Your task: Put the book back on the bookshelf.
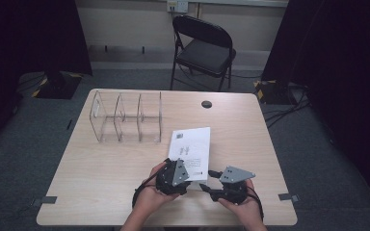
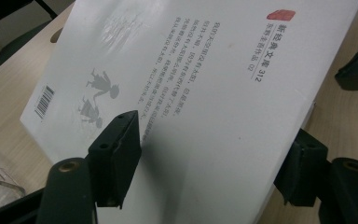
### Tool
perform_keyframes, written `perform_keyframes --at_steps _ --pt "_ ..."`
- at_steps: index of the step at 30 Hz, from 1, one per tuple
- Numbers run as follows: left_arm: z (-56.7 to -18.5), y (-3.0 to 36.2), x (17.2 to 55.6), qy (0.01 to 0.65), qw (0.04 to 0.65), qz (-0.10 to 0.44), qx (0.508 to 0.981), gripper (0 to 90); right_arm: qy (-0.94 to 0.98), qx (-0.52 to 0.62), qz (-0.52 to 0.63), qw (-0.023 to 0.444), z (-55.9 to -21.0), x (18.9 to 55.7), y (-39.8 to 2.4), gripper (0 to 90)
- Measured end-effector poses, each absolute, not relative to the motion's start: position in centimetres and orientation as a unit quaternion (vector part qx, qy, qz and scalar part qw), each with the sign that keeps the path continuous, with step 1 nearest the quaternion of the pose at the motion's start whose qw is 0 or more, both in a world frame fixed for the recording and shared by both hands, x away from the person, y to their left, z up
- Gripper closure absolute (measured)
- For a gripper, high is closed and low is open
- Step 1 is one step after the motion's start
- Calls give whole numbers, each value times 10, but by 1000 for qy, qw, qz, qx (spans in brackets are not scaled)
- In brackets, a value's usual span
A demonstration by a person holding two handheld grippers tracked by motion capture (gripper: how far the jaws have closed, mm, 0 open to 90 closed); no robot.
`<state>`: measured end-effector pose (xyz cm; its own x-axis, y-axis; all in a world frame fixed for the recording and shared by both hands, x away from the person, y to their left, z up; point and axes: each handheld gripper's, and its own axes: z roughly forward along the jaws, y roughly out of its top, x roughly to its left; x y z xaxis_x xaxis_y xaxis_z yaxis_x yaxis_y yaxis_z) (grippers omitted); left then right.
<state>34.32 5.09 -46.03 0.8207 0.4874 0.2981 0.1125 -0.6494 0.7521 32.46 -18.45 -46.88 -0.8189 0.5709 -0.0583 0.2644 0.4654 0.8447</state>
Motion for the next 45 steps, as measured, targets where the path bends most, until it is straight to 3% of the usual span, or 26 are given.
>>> perform_keyframes --at_steps 9,14,20,26,39,45 --pt "-458 51 342 177 386 247 871 355 844 271 433 162 -486 331 -196 381" --pt "-452 54 339 160 394 257 868 461 843 275 433 162 -489 331 -198 381" --pt "-445 55 335 142 379 278 871 535 844 274 432 159 -490 332 -197 381" --pt "-433 64 337 152 391 263 869 591 842 275 436 157 -490 333 -197 379" --pt "-397 51 345 170 364 212 891 625 846 270 435 146 -490 333 -196 273" --pt "-380 48 355 187 352 190 897 633 853 267 416 168 -486 322 -196 196"
